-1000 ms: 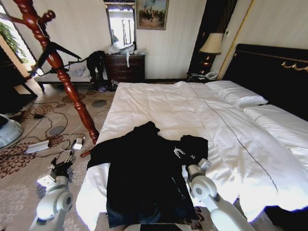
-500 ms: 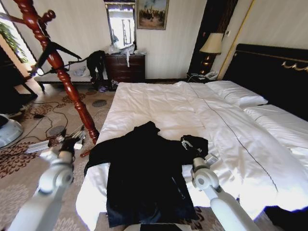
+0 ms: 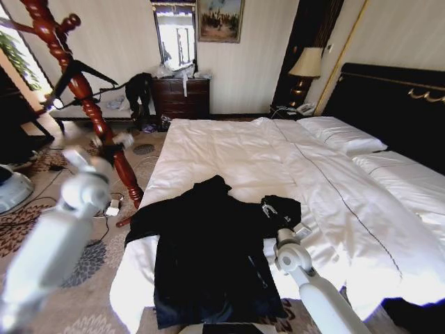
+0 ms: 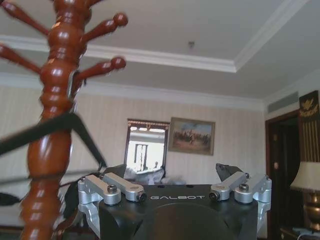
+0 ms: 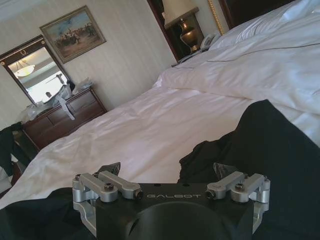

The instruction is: Pick up the clothes from the bed and hang them on the clothes hanger.

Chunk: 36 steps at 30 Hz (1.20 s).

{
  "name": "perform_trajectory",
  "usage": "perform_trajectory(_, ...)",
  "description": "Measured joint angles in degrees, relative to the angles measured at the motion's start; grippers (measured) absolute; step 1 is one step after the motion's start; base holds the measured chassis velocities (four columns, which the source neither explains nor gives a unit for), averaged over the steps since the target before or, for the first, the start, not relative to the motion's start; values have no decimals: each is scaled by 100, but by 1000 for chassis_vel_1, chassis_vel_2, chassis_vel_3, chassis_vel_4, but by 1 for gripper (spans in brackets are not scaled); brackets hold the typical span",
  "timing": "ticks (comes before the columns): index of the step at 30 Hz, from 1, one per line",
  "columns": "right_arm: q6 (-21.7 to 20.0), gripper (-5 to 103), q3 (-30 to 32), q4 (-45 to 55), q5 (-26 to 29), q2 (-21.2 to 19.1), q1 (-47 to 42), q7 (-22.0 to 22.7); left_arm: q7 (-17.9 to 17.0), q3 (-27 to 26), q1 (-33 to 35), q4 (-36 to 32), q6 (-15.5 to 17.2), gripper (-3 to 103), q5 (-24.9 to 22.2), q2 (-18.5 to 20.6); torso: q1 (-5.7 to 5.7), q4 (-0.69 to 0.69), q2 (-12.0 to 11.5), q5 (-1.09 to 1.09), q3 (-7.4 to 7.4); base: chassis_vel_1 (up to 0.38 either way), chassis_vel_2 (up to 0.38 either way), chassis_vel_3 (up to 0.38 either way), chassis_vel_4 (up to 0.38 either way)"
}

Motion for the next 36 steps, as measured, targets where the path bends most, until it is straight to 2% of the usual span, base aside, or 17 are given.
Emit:
perform_trajectory(1,0,100,0,0,0,0,0,0,0,0,0,0,0,100,0,0,0,0,0,0,0,0,0,0,0)
perform_trajectory(4,-5,100,-22,43,-24,78,-24,1,-115,459,-1000,170,206,100,-366,228,0,0,0,2,0,0,0,0,0)
perform_trajectory(5,-7,100,-19,66,-37,93,-47,2,-191,548,-1250,174,351,100,-466,315,-1,0,0,4,-1,0,0,0,0)
perform_trajectory(6,-7,100,-19,66,-37,93,-47,2,-191,548,-1250,174,351,100,-466,315,-1,0,0,4,-1,0,0,0,0)
perform_trajectory(9,-8,100,31,132,-64,106,-121,2,-389,636,-1772,196,915,100,-648,651,-2,1,0,-1,-1,0,0,0,0)
perform_trajectory(11,-8,100,43,147,-69,107,-143,2,-413,640,-1862,226,1028,100,-662,736,-2,2,0,0,-1,0,0,0,0)
perform_trajectory(13,-9,100,74,208,-78,91,-200,6,-438,643,-2206,535,1549,100,-673,1093,-3,3,1,0,-2,0,0,0,0)
perform_trajectory(15,-16,100,80,248,-78,82,-203,12,-242,667,-2403,950,1785,100,-736,1354,-3,5,1,0,-2,0,0,0,0)
perform_trajectory(17,-20,100,80,253,-77,82,-194,15,-117,727,-2474,1129,1797,100,-796,1425,-3,7,1,-1,-2,0,0,0,0)
perform_trajectory(19,-24,100,65,254,-75,90,-161,19,138,1034,-2712,1655,1795,100,-1112,1497,-3,6,1,-2,-2,0,0,0,0)
perform_trajectory(21,-31,100,28,235,-73,96,-130,22,442,1347,-2960,2298,1755,100,-1393,1388,-3,-1,1,-2,-1,0,0,0,0)
perform_trajectory(22,-31,100,28,235,-73,96,-130,22,442,1347,-2960,2298,1755,100,-1393,1388,-3,-1,1,-2,-1,0,0,0,0)
perform_trajectory(25,-36,100,26,187,-57,69,-103,23,734,1791,-3397,3041,1767,100,-1441,1097,-2,2,1,-1,-1,0,0,0,0)
perform_trajectory(26,-36,100,26,187,-57,69,-103,23,734,1791,-3397,3041,1767,100,-1441,1097,-2,2,1,-1,-1,0,0,0,0)
perform_trajectory(30,-33,100,78,152,-51,28,-92,-24,821,2342,-4087,3783,1965,100,-1236,605,-1,-2,0,0,0,0,0,0,0)
perform_trajectory(36,-26,100,90,151,-56,27,-110,-42,699,2747,-4598,4186,2309,100,-1065,289,-2,1,1,3,-1,0,0,0,0)
